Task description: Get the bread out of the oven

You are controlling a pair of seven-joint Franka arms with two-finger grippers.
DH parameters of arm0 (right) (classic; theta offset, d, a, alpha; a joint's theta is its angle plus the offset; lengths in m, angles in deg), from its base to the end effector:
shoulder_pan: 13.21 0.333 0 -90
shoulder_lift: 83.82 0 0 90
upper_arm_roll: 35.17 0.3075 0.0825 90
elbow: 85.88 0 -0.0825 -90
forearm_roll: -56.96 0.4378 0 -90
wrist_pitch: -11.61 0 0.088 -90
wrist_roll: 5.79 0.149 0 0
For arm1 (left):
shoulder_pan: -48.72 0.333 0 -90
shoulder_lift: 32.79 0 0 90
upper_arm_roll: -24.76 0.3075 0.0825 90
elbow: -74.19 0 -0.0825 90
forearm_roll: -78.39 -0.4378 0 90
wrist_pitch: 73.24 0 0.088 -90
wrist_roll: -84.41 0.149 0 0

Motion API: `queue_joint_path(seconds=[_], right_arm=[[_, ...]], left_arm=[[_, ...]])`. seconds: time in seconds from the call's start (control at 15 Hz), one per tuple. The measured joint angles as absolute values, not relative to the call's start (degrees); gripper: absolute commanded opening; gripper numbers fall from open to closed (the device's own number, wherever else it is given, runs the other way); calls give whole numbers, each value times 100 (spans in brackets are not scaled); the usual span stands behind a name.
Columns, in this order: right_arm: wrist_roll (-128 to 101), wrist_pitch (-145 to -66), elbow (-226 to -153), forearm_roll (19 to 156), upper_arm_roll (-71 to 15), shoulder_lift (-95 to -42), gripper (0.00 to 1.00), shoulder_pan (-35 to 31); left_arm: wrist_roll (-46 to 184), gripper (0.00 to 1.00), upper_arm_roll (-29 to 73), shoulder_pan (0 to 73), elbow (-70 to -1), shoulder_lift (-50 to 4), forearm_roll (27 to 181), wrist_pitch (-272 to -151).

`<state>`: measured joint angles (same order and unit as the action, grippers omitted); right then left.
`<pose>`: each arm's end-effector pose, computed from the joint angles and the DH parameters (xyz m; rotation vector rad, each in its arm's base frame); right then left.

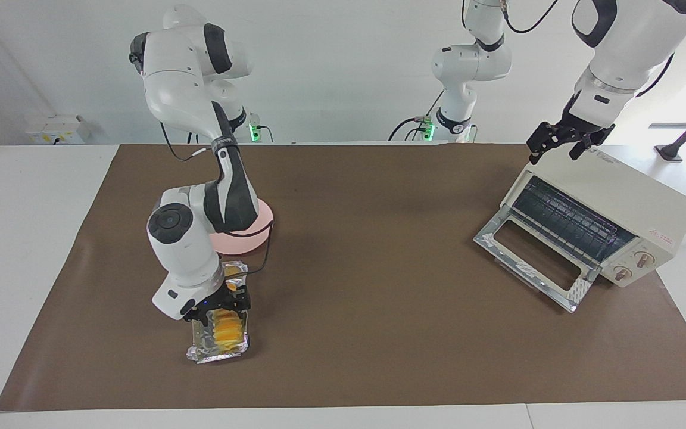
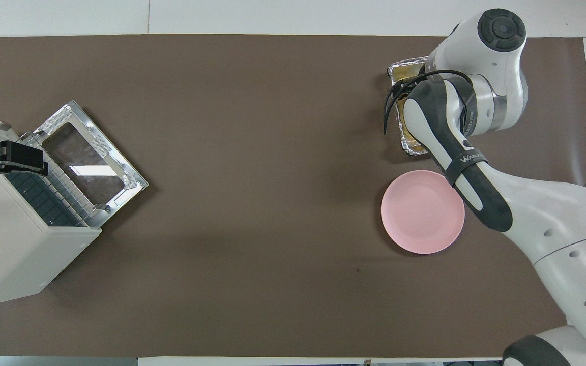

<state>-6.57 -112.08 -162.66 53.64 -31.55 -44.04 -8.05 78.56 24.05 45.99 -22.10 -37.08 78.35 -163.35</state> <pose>0.7871 0.1085 0.2584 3.1209 0.2798 0.1981 0.5817 -0.0351 0.5612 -3.1362 -0.0660 0.0514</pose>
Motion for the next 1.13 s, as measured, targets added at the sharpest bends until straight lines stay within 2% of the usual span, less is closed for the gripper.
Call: queue_joint_path(seconds=[0.33, 0.4, 0.47, 0.53, 0.6, 1.13], right_arm=[[-652, -11496, -16478, 5362, -3155, -4403, 81, -808], [-651, -11575, -16527, 5362, -3156, -4403, 72, -809], [-650, -11662, -16583, 5362, -3157, -4401, 56, -811], [-649, -11719, -16629, 5362, -3161, -4401, 33, -814], [-649, -11740, -16650, 5362, -3167, -4401, 2, -818], [-648, -11610, -16611, 5361, -3185, -4434, 0, -855]], left_arm=[[7856, 100, 2405, 4599, -2210, -3708, 7835, -16334], [7856, 100, 2405, 4599, -2210, -3708, 7835, -16334], [7856, 100, 2405, 4599, -2210, -3708, 7835, -16334], [7856, 100, 2405, 4599, -2210, -3708, 7835, -16334], [7856, 100, 2405, 4599, -2210, -3708, 7835, -16334], [7856, 100, 2405, 4599, -2210, -3708, 7835, -16334]])
